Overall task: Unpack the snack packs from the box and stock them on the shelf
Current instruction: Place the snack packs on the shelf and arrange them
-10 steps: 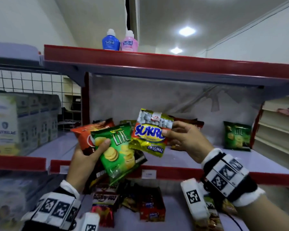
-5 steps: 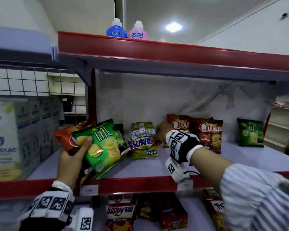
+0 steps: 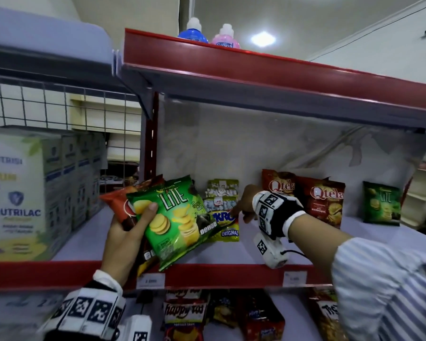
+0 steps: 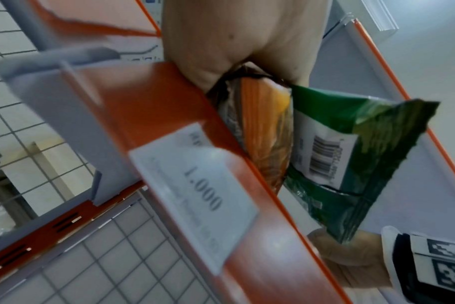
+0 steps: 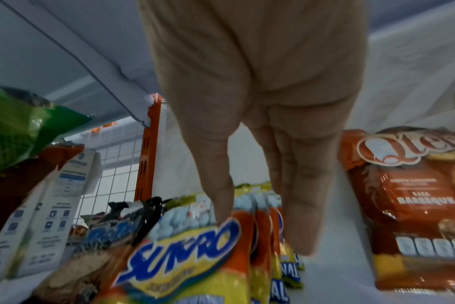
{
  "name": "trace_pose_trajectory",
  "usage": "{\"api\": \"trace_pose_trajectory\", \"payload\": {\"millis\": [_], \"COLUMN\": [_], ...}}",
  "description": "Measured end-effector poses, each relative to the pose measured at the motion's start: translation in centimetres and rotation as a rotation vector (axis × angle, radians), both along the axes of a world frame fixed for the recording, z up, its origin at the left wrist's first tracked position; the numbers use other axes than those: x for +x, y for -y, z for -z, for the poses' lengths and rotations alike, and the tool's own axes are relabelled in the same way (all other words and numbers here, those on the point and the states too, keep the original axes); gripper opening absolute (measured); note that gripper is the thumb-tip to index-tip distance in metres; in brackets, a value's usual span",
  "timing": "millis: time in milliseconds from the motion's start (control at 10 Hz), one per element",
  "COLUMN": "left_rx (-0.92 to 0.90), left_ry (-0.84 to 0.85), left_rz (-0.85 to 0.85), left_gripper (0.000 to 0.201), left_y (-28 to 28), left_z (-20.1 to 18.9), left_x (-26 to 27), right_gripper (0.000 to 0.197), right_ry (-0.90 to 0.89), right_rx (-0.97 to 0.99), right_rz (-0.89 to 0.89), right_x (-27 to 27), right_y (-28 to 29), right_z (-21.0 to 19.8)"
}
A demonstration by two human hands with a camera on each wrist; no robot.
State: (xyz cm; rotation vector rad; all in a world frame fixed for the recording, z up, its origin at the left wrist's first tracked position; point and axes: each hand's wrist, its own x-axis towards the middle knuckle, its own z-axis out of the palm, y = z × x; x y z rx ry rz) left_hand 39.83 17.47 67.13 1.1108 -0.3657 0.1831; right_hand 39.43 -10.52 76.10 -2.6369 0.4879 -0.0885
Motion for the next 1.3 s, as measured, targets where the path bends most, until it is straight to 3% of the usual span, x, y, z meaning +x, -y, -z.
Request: {"api": "trace_pose_trajectory", "payload": {"millis": [100,200,300,400,500,600,700,900,1000,1100,1200,1300], "left_rx": [0.021,0.061,0.079,0.072,0.115,0.187,0.303,0.334,0.430,0.730,0.940,1.113], "left_ry": [0.080,0.138,0.181,0.184,0.193,0.225,0.264,0.096,0.034,0.008,0.002,-0.026], "left_rz": [-0.017,-0.015,0.021,0.065,0.122,0.131,0.200,0.090,0.039,-0.128,-0.249,-0.250], "left_gripper": [0.063,0.064,0.066,0.069,0.072,0.081,0.087,0.050,0.048,0.046,0.055,0.065], "left_y": [0.6,1.5,4.2,6.2,10.4,12.9,16.5,23.8,26.0,28.5,30.0,31.5], "left_z": [-1.1,-1.9,-3.3,-4.0,-4.9,-5.7,-6.9,-9.0,-9.8,-9.9,-10.0,-9.4], "left_x": [-1.0,-1.7,-2.7,-3.0,-4.4,-5.5,-7.2,-6.5,-5.6,-4.2,-3.3,-1.3], "right_gripper": [0.053,0.055,0.066,0.091,0.108,0.109,0.099,0.062,0.072,0.087,0.083,0.067], "right_ry": [0.049,0.195,0.290,0.201,0.284,0.361,0.493,0.785,0.812,0.812,0.805,0.790], "right_rx": [-0.179,0.043,0.470,0.367,0.427,0.539,0.681,0.911,0.871,0.867,0.858,0.823], "right_rz": [0.062,-0.021,-0.307,-0.386,-0.352,-0.330,-0.263,-0.105,-0.019,-0.004,-0.029,-0.062], "right_x": [-1.9,-3.8,-7.6,-9.4,-11.7,-13.0,-15.6,-20.5,-21.9,-23.2,-24.3,-26.0], "right_y": [-0.8,-1.7,-2.1,-1.4,1.8,4.4,9.3,20.1,24.3,29.2,31.8,34.3], "right_z": [-2.6,-4.2,-5.3,-4.8,-4.1,-3.6,-2.4,-0.3,0.7,1.8,2.2,2.5]}}
